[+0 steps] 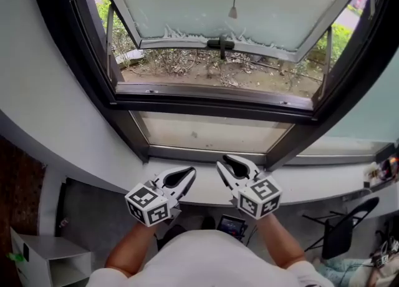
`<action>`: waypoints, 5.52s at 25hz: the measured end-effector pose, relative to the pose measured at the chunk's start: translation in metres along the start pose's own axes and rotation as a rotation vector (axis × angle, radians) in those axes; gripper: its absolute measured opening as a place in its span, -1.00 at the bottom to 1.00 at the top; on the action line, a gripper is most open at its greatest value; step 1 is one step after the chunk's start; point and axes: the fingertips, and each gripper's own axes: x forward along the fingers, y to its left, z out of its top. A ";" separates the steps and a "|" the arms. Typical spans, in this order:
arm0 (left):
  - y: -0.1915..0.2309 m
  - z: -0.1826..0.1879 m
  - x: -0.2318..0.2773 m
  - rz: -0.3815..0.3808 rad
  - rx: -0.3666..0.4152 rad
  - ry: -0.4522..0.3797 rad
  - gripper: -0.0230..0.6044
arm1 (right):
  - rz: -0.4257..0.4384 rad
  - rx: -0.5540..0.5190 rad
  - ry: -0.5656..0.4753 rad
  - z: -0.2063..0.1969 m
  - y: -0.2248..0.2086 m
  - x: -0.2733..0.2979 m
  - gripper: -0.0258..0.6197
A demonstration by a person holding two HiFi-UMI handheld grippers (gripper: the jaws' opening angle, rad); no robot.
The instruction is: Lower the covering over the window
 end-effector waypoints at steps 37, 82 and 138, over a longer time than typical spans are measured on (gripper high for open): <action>0.029 0.106 -0.004 -0.068 0.222 -0.061 -0.85 | -0.175 -0.229 -0.149 0.125 -0.008 0.017 -0.63; 0.006 0.278 0.040 -0.055 0.555 -0.189 -0.85 | -0.368 -0.525 -0.327 0.386 -0.054 0.045 -0.51; 0.019 0.276 0.055 -0.042 0.586 -0.153 -0.85 | -0.407 -0.874 -0.049 0.319 -0.043 0.069 -0.73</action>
